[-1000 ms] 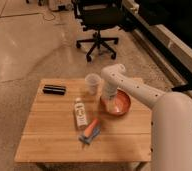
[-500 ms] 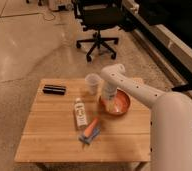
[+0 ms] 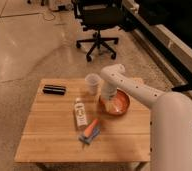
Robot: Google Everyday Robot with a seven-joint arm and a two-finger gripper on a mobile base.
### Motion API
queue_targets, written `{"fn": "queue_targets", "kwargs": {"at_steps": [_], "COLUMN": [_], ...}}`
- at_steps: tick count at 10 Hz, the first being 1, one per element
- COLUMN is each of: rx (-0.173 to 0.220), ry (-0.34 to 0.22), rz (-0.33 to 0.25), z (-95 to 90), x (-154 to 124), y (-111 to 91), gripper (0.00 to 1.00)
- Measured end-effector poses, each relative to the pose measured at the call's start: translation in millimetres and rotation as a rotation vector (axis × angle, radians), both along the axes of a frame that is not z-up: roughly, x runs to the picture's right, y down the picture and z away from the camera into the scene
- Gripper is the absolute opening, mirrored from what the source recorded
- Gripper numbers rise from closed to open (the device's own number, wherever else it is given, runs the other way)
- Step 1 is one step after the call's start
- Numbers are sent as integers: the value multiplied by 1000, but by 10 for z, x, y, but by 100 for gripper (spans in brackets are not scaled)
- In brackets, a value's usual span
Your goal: Push the ceramic bowl across the table
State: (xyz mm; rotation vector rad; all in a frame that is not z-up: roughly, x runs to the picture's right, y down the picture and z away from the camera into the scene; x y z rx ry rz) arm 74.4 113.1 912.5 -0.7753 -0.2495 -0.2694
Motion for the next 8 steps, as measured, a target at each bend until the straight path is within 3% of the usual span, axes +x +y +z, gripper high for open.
{"fn": "queue_targets", "kwargs": {"at_steps": [8], "rx": [-5], "ry": [-17], "rz": [-8], "z": [21], "x": [-38], "y": [6], "gripper": [65]}}
